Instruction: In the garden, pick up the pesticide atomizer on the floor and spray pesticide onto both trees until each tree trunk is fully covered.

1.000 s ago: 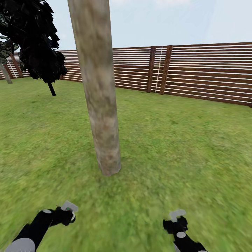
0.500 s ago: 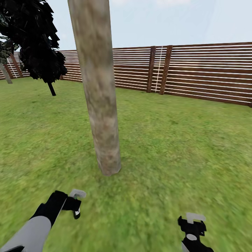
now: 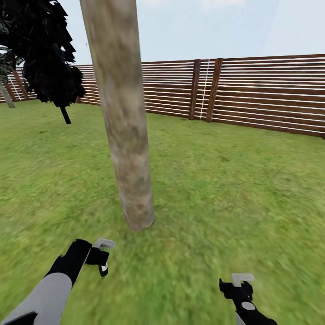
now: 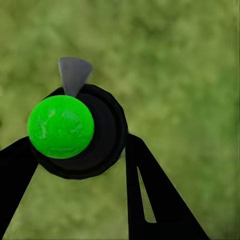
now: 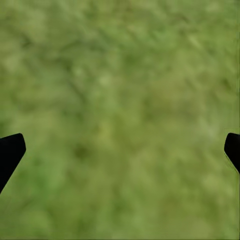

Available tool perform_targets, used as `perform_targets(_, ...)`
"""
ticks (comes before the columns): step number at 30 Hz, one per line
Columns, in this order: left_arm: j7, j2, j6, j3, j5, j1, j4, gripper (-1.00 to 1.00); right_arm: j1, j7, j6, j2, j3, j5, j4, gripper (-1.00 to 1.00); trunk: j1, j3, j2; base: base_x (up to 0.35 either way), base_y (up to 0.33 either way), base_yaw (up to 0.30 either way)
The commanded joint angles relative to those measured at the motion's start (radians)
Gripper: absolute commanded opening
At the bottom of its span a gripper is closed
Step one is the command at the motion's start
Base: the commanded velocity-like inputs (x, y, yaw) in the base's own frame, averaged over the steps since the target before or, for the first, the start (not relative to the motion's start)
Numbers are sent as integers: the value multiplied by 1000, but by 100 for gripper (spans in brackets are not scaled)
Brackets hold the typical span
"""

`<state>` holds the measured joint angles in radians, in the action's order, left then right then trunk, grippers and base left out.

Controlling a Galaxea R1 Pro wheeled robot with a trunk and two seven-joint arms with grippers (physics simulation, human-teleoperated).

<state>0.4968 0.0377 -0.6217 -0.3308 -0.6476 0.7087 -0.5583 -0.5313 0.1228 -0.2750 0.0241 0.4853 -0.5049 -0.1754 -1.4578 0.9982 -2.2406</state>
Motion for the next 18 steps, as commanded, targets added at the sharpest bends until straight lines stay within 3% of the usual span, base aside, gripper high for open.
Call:
perform_targets(1, 10, -1, -3, -6, -10, 0, -9, -100, -1, 3, -4, -1, 6, -10, 2, 100, 0, 1, 0, 254, -173, 0)
perform_targets(4, 9, -4, -3, -7, -9, 1, -25, -100, -1, 3, -4, -4, 6, -10, 2, 100, 0, 1, 0, 202, -213, 0)
perform_targets(11, 9, -39, -1, -5, -10, -4, -29, -100, -1, 3, -4, -3, 7, -11, 3, 100, 0, 1, 0, 107, -262, 0)
perform_targets(18, 8, -40, 1, -7, -10, -2, -35, -100, -1, 4, -5, -3, 7, -11, 4, 100, 0, 2, 0, 224, -217, 63)
